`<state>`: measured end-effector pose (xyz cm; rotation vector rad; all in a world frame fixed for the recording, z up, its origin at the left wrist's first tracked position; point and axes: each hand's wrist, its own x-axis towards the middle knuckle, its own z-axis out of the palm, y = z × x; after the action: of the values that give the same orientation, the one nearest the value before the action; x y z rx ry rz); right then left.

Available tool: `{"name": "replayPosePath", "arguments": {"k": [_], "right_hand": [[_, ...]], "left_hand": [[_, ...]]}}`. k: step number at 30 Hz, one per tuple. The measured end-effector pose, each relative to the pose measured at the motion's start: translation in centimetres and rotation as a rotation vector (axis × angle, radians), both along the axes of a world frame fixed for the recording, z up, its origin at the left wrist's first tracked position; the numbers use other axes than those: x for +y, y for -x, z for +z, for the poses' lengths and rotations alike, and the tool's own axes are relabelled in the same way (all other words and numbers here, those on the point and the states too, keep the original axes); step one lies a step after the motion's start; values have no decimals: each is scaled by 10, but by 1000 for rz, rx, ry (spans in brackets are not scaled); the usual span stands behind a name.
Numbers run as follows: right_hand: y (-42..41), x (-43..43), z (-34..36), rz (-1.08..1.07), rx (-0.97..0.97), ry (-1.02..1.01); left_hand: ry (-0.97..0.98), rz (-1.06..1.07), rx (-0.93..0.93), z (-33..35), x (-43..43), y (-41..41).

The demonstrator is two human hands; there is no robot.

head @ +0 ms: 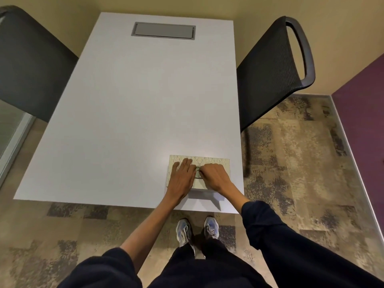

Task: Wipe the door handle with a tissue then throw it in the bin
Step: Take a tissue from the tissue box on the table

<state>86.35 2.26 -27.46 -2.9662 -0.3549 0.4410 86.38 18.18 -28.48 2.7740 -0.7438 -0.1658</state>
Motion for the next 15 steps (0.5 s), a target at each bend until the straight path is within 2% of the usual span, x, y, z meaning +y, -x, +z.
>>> {"name": "replayPosePath", "arguments": {"k": [3, 8, 15], "right_hand": [[5, -1, -1, -22, -3, -54], [9, -4, 1, -134, -27, -240], [10, -5, 3, -196, -19, -344]], "left_hand": [[-28, -19, -54, 3, 2, -1], [-59, -20, 10, 3, 2, -1], [-6, -2, 34, 3, -6, -5]]}}
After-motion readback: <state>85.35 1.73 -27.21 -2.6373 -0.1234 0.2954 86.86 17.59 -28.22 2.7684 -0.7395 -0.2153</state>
